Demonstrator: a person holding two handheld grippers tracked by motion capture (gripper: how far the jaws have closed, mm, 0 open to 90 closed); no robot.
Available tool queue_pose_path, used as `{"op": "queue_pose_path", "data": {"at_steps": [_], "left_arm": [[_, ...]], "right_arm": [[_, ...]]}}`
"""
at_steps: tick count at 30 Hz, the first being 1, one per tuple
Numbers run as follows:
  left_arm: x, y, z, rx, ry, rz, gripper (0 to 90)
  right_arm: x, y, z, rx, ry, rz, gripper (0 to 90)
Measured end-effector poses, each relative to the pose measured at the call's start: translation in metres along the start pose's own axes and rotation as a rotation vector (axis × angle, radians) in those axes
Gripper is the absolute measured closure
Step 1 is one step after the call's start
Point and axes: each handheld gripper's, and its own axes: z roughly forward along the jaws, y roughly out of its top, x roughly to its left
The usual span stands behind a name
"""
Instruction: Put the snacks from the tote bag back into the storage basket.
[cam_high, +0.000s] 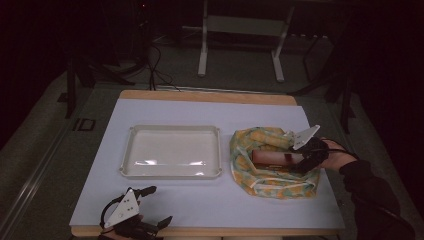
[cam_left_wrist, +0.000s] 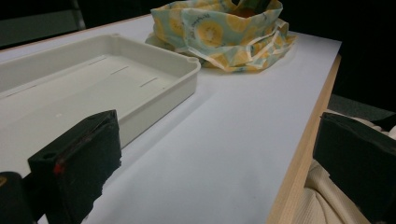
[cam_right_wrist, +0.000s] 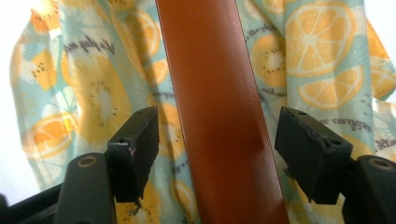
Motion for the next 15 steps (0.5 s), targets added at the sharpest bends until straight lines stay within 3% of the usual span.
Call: {"op": "queue_pose_path", "data": {"at_steps": [4, 15], "left_arm": [[0.001, 0.000, 0.000, -0.005, 0.008, -0.005, 1.3], [0.002, 0.000, 0.000, -0.001, 0.024, -0.010, 1.3]], "right_arm": [[-0.004, 0.000, 0.005, 0.036, 0.002, 0.002, 30.2], [-0.005, 0.000, 0.021, 0.126, 0.002, -0.052, 31.7]]}}
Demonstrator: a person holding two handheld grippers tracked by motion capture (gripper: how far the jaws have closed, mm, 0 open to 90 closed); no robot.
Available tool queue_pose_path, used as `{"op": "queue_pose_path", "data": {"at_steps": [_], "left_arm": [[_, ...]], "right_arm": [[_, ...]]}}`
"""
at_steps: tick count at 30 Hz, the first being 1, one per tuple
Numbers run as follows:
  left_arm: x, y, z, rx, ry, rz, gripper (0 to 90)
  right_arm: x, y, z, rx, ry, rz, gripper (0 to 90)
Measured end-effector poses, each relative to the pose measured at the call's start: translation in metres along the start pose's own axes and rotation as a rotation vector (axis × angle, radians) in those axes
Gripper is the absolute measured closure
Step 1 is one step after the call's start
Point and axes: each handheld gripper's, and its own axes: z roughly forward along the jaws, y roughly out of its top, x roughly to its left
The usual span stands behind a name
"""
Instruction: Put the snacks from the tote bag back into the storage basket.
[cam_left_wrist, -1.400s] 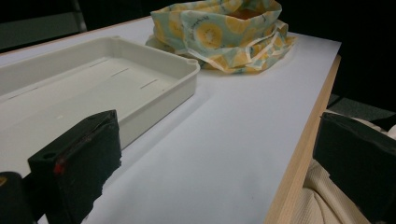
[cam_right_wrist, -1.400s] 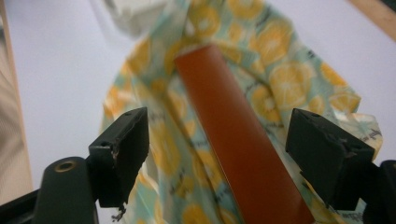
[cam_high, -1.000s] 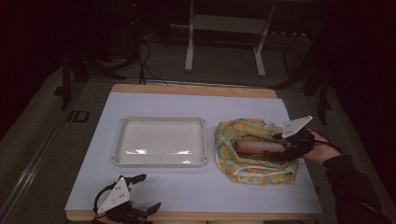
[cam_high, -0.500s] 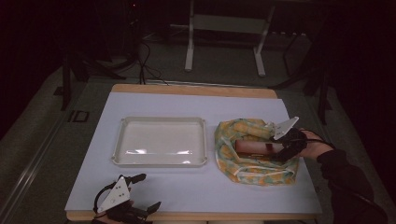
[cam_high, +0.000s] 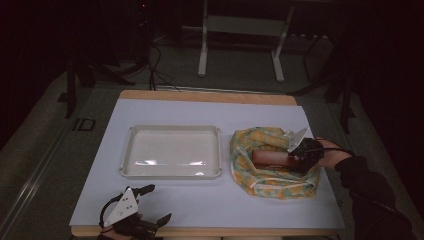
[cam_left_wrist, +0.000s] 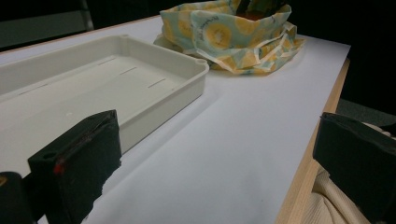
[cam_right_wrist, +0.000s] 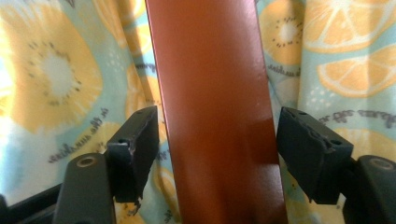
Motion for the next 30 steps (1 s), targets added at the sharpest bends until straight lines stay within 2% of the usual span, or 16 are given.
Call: {"op": "queue_pose_path", "data": {"at_steps": [7, 12, 16, 23, 30], "left_arm": [[0.000, 0.000, 0.001, 0.004, -0.001, 0.001, 1.3], [0.000, -0.001, 0.001, 0.003, -0.001, 0.000, 1.3], [0.000, -0.001, 0.001, 0.004, -0.006, 0.005, 1.3], [-0.002, -0.001, 0.001, 0.005, -0.015, 0.013, 1.3], [-0.003, 0.000, 0.001, 0.000, -0.019, 0.028, 1.3]], "right_arm": [[-0.001, -0.001, 0.005, 0.029, 0.008, -0.018, 37.1], [-0.001, 0.000, 0.003, 0.033, 0.050, -0.043, 41.6], [0.000, 0.001, 0.002, 0.036, 0.054, -0.053, 42.2], [-0.003, 0.004, -0.006, 0.003, 0.064, -0.022, 42.5], [-0.002, 0.005, -0.015, -0.007, 0.062, -0.015, 42.5]]}}
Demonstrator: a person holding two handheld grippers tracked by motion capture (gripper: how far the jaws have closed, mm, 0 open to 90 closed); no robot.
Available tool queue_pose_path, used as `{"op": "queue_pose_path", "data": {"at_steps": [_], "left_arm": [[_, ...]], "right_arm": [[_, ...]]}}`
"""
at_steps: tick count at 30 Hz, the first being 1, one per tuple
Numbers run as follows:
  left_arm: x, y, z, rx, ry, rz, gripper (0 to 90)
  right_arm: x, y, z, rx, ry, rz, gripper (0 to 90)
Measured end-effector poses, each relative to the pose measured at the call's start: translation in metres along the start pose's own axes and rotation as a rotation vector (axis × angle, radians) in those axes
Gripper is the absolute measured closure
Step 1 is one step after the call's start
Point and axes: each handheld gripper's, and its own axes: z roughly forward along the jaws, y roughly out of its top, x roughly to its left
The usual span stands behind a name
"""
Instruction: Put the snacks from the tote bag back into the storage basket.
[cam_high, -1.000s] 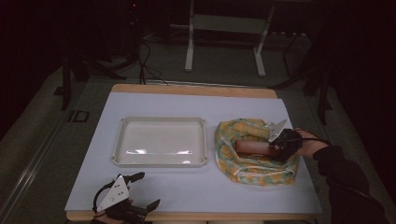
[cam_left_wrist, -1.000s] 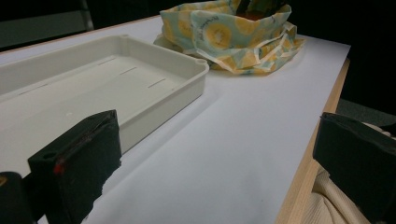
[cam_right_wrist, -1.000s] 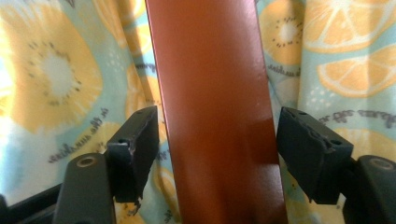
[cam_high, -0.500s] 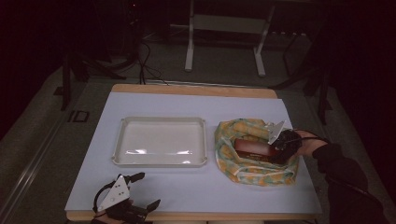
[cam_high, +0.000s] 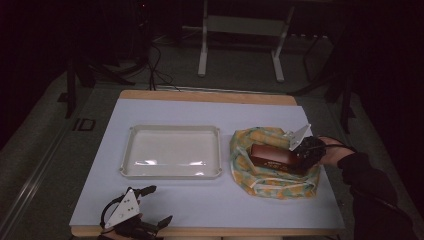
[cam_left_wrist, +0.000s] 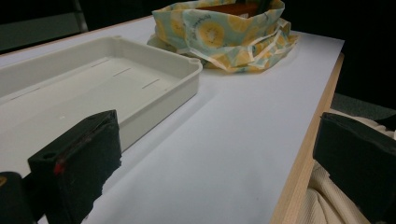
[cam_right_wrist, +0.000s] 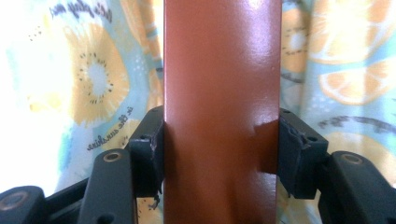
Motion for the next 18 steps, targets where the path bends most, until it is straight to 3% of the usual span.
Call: {"op": "queue_pose_path", "data": {"at_steps": [18], "left_arm": [[-0.002, 0.001, -0.001, -0.013, 0.002, 0.017, 1.4]], "right_arm": [[-0.001, 0.013, -0.044, -0.025, -0.069, 0.003, 42.6]]}}
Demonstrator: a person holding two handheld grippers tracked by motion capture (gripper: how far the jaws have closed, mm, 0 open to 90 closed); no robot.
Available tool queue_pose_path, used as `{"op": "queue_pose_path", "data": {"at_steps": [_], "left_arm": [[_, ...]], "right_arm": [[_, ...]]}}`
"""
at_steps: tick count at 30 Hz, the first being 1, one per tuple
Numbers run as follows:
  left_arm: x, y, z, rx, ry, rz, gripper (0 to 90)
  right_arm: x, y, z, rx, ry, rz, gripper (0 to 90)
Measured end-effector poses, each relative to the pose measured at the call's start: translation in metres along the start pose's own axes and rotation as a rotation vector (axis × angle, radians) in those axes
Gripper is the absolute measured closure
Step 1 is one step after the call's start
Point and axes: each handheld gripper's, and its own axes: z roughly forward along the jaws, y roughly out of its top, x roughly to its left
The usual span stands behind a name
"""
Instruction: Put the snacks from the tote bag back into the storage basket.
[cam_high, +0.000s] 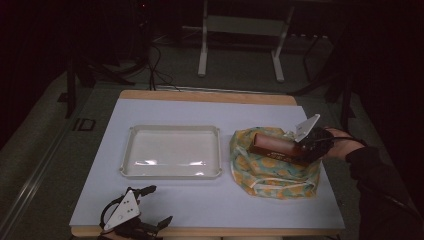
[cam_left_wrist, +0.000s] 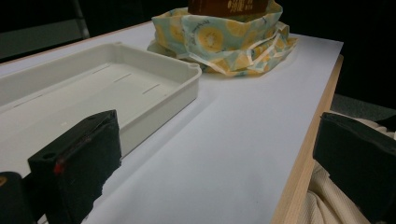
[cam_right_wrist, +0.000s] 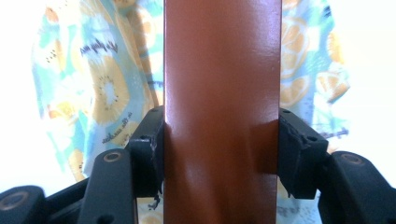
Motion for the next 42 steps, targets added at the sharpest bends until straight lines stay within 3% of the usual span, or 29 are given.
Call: {"op": "queue_pose_path", "data": {"at_steps": [6, 18, 42], "left_arm": [[-0.001, 0.000, 0.000, -0.002, -0.001, 0.002, 1.3], [-0.001, 0.000, 0.000, 0.000, -0.005, 0.003, 1.3], [-0.002, 0.000, -0.001, 0.001, -0.025, 0.007, 1.3]], "right_arm": [[-0.002, 0.008, -0.020, -0.009, -0.026, -0.003, 42.6], [-0.003, 0.029, -0.042, -0.032, -0.052, -0.027, 42.6], [0.002, 0.100, -0.039, -0.010, -0.052, -0.168, 42.6]]}}
